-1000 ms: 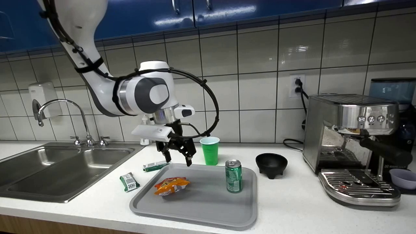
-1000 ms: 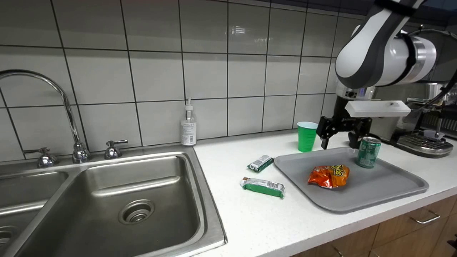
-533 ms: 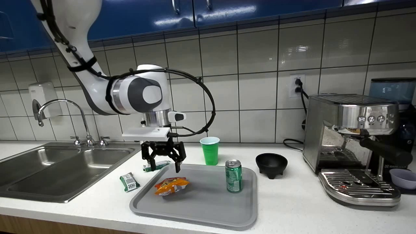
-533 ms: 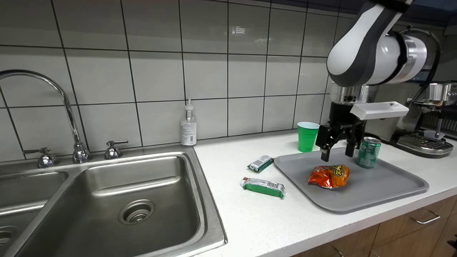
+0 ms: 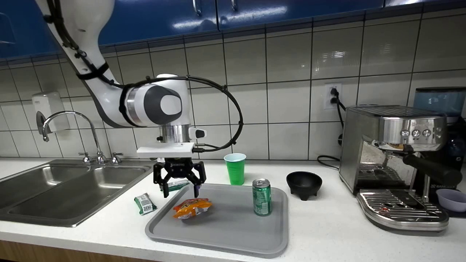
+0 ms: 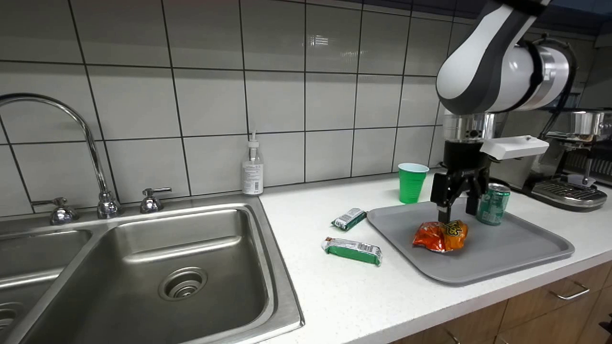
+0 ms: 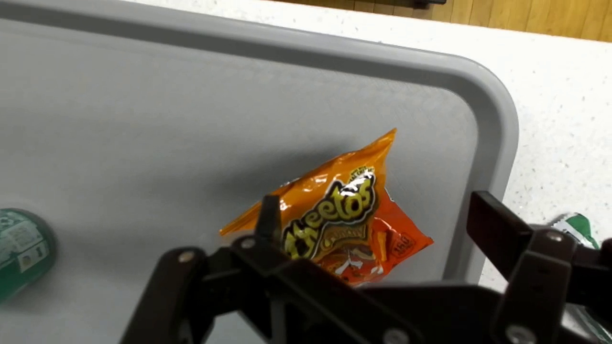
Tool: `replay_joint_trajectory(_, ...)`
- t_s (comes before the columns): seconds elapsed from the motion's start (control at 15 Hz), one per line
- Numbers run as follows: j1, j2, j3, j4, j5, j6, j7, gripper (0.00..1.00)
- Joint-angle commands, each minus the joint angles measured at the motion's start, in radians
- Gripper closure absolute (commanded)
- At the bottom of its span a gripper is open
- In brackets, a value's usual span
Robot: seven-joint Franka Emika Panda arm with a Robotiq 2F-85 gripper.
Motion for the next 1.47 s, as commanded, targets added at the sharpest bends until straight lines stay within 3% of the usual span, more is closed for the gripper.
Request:
replay_joint_trajectory(0.0,-0.023,0.009,0.016,0.034,-0.032,-0.041,-0.047,0.0)
replay_joint_trajectory(1.4,-0.013,0.128,0.07,0.109,-0.091,-0.031,-0.084,0.0)
